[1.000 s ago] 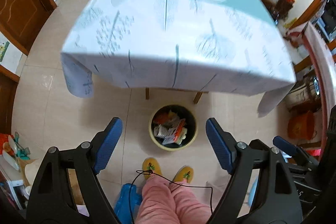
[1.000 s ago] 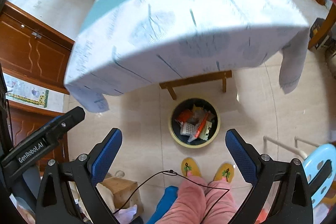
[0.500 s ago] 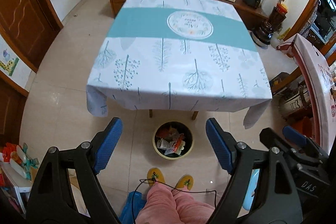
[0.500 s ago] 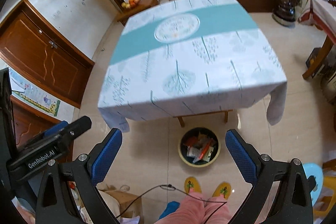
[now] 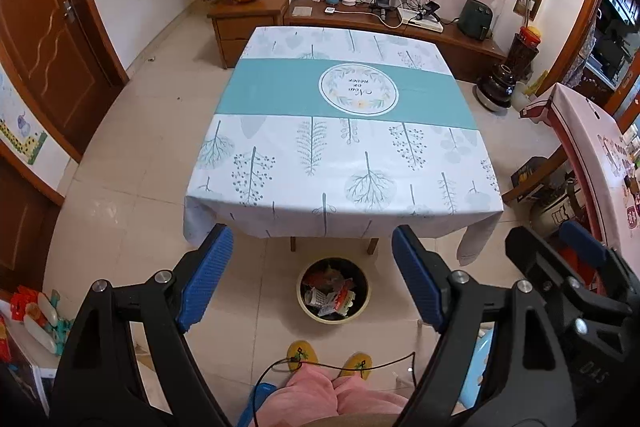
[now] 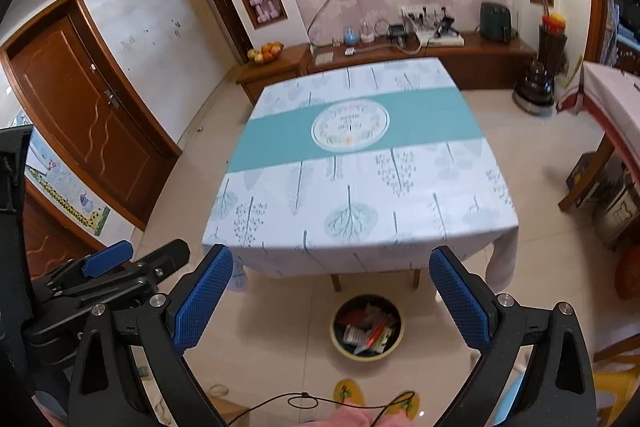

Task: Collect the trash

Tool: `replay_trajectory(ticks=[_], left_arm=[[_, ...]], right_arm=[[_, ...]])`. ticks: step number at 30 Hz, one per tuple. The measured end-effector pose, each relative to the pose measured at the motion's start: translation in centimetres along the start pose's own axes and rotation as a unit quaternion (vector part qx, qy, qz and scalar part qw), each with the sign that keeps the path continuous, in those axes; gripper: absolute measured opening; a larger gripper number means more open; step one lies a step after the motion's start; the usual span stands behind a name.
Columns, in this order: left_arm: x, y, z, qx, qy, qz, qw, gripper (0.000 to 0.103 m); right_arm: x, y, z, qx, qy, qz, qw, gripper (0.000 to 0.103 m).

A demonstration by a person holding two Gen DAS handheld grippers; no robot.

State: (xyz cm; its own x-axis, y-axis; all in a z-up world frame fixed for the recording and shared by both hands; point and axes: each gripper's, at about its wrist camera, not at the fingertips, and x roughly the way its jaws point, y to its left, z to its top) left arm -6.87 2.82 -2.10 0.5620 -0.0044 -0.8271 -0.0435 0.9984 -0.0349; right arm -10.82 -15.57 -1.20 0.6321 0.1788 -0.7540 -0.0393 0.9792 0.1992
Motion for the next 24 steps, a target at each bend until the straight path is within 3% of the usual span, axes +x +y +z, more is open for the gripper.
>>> replay_trajectory(ticks=[24], left_arm=[[-1.1,-0.2,3.4,-0.003,-0.035,0.008,0.9993,0.08]], right_arm=[[-1.7,1.9,2.8,-0.029,-0.045,-0.024,0.998,0.1]])
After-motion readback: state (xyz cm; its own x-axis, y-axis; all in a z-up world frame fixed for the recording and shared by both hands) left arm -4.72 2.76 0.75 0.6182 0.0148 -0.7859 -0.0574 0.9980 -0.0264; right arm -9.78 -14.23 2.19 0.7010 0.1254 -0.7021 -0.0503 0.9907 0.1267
